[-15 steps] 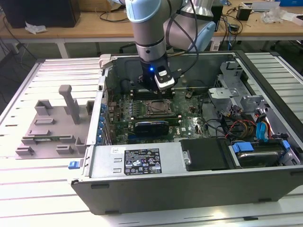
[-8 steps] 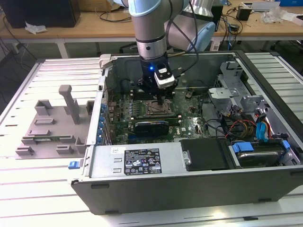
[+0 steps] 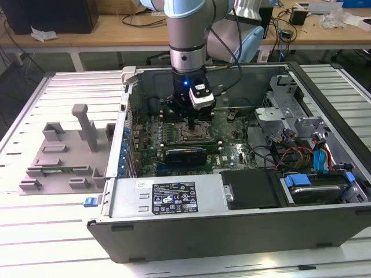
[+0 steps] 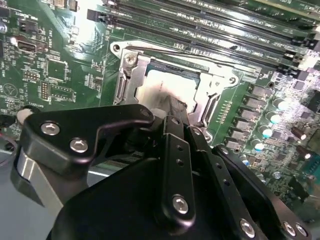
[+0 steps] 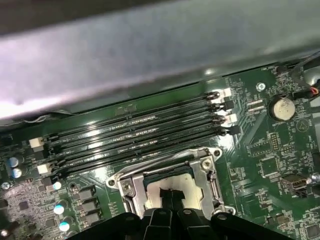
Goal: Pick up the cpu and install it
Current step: 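Install the first cpu locking lever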
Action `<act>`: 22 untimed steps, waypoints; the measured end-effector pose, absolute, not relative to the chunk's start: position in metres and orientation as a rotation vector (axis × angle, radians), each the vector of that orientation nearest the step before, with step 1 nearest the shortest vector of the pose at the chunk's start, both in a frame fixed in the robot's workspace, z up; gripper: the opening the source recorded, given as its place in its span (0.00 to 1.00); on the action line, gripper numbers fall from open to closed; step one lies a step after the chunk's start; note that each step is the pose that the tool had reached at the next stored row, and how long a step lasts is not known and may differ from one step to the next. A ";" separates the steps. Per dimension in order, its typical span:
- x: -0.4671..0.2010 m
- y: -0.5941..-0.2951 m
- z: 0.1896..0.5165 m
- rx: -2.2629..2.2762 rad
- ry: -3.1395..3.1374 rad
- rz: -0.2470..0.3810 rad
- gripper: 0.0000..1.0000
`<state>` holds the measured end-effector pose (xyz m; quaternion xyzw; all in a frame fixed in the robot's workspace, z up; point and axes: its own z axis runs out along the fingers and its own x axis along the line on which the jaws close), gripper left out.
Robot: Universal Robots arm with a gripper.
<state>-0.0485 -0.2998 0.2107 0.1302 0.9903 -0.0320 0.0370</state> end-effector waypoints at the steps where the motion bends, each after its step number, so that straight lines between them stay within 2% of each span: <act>1: -0.048 -0.300 0.215 0.400 3.040 -0.098 0.11; 7: -0.048 -0.300 0.247 0.399 3.040 -0.098 0.11; 22: -0.044 -0.306 0.246 0.114 3.064 -0.088 0.11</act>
